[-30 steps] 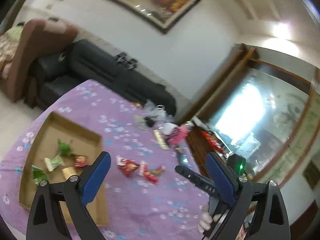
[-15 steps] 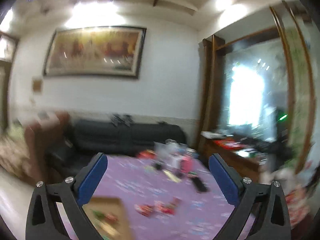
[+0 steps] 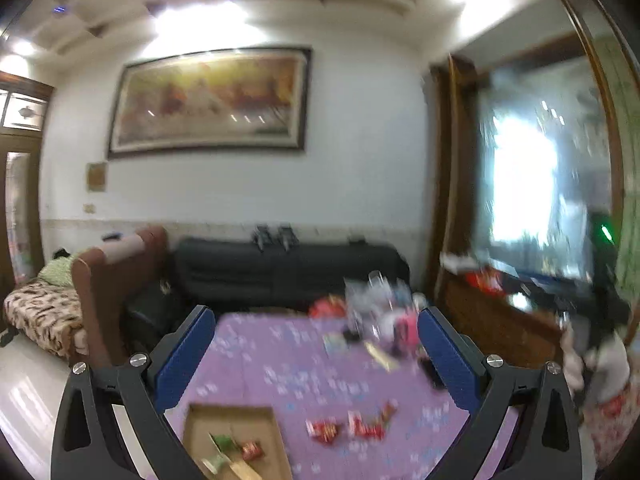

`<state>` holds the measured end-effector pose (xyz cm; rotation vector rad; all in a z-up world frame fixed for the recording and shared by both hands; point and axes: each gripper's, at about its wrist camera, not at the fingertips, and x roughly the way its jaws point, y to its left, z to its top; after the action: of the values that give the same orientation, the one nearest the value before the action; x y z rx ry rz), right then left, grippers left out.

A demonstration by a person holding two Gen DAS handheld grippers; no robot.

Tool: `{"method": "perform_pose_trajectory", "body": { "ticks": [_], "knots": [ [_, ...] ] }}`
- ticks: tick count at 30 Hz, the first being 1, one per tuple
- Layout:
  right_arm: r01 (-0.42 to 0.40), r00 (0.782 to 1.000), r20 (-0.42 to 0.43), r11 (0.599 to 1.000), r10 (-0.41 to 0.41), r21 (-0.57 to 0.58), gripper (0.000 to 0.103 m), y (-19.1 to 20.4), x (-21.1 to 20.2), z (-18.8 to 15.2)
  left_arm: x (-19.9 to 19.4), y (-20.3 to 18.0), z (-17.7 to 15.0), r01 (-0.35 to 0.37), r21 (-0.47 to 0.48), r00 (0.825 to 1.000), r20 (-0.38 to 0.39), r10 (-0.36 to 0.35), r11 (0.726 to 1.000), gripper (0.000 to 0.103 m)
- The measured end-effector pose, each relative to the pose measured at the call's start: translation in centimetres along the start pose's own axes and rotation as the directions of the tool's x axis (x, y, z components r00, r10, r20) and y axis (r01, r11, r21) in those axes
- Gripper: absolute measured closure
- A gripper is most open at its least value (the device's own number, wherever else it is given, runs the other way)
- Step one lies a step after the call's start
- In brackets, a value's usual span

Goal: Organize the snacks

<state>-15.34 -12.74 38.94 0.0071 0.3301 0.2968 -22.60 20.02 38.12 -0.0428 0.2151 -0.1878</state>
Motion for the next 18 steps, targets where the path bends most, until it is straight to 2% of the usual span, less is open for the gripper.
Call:
{"method": "perform_pose_trajectory", "body": {
  "ticks": [2,4,6,9,10,11,12,13,14,15,16,17,18],
  "knots": [
    [-0.005,0.998,-0.061,1.0,0.007,0.031,0.031,-0.8,3.5,-1.6,2.8,-0.6,-2.2,0.04,0.003,0.997,-0.071,-0.04,0.999,0.001],
    [-0.008,0.989,-0.149,0.998,0.017,0.062,0.031,-1.7,7.8,-4.2,5.5,-0.8,-4.7,0.084,-0.02,0.986,-0.141,-0.086,0.996,0.001],
    [-0.009,0.971,-0.237,0.997,0.029,0.083,0.031,-2.4,11.7,-7.5,8.7,-0.5,-7.3,0.117,-0.064,0.97,-0.209,-0.128,0.991,0.001],
    [-0.022,0.921,-0.382,0.991,0.072,0.135,0.031,-3.5,18.3,-14.0,13.3,0.2,-11.1,0.133,-0.164,0.936,-0.302,-0.178,0.977,0.001],
    [-0.028,0.895,-0.436,0.987,0.096,0.16,0.032,-4.0,20.9,-16.8,15.6,0.9,-12.6,0.136,-0.211,0.92,-0.337,-0.202,0.968,0.001],
    [-0.032,0.88,-0.463,0.985,0.108,0.17,0.037,-4.3,22.2,-18.7,17.3,1.2,-13.7,0.131,-0.239,0.907,-0.363,-0.213,0.962,0.001],
    [-0.036,0.861,-0.494,0.983,0.121,0.178,0.042,-4.5,23.9,-20.6,19.7,1.9,-15.4,0.114,-0.277,0.887,-0.403,-0.223,0.954,0.003],
    [-0.041,0.841,-0.524,0.982,0.135,0.186,0.05,-4.7,25.8,-22.5,21.4,2.1,-16.7,0.104,-0.301,0.871,-0.433,-0.233,0.948,0.008],
    [-0.048,0.825,-0.546,0.98,0.149,0.195,0.051,-4.6,27.4,-24.3,23.1,2.4,-18.3,0.094,-0.326,0.849,-0.468,-0.247,0.941,0.012],
    [-0.051,0.817,-0.555,0.979,0.155,0.198,0.051,-4.3,28.5,-25.5,24.7,2.6,-19.6,0.088,-0.348,0.826,-0.498,-0.264,0.933,0.019],
    [-0.053,0.814,-0.559,0.979,0.157,0.197,0.052,-4.1,29.5,-26.5,25.8,2.7,-20.5,0.084,-0.363,0.81,-0.518,-0.276,0.928,0.022],
    [-0.059,0.812,-0.561,0.98,0.159,0.193,0.052,-3.9,30.4,-27.2,27.1,2.8,-21.6,0.073,-0.38,0.792,-0.539,-0.285,0.922,0.022],
    [-0.072,0.811,-0.561,0.98,0.167,0.186,0.052,-3.7,31.3,-28.0,28.1,2.8,-22.4,0.06,-0.39,0.783,-0.553,-0.286,0.919,0.022]
  ]
}}
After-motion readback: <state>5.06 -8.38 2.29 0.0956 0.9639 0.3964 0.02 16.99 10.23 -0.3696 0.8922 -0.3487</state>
